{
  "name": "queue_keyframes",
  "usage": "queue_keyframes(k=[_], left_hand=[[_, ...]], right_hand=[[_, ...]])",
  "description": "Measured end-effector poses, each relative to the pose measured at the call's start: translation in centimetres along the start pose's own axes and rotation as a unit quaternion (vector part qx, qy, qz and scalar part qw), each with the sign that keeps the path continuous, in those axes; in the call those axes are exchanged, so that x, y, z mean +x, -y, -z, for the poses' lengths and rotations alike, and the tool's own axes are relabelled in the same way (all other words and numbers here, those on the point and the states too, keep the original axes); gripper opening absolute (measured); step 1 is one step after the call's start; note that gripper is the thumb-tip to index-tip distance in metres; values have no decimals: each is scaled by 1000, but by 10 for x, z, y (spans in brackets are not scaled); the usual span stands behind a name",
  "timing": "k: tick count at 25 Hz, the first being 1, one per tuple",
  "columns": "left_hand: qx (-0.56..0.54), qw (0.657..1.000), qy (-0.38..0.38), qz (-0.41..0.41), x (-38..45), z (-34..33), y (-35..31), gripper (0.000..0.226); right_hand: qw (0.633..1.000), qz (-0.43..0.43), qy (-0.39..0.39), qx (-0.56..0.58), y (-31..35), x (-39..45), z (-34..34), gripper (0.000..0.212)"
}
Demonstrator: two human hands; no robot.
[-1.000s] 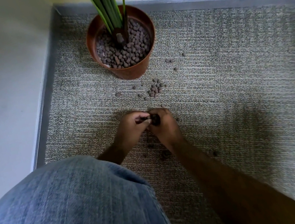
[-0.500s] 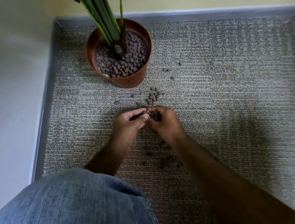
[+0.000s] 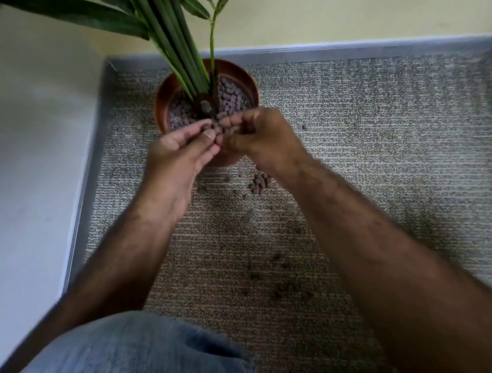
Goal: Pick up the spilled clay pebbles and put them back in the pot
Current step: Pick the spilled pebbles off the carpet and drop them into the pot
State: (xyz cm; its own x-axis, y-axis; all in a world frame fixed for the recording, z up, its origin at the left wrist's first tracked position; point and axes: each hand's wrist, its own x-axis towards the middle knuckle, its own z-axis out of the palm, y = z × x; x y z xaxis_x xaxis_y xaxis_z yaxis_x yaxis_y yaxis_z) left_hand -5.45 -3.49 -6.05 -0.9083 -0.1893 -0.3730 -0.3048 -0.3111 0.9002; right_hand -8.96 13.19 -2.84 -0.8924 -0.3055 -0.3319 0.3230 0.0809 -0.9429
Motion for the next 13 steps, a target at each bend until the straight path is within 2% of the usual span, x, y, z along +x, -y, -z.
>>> queue_keyframes(k=[5, 7, 10, 13], left_hand=[[-41, 995, -14, 95, 26, -5, -37, 13], [-39, 992, -5, 122, 29, -3, -41, 17], [-48, 993, 34, 106, 29, -2, -39, 23], [-55, 996, 39, 63, 26, -4, -36, 24]], right_hand=[[997, -73, -27, 2, 22, 42, -11, 15], [994, -109, -27, -13, 23, 49, -13, 21], [993, -115, -9, -29, 20, 47, -17, 33], [997, -55, -32, -37, 14, 36, -9, 25]])
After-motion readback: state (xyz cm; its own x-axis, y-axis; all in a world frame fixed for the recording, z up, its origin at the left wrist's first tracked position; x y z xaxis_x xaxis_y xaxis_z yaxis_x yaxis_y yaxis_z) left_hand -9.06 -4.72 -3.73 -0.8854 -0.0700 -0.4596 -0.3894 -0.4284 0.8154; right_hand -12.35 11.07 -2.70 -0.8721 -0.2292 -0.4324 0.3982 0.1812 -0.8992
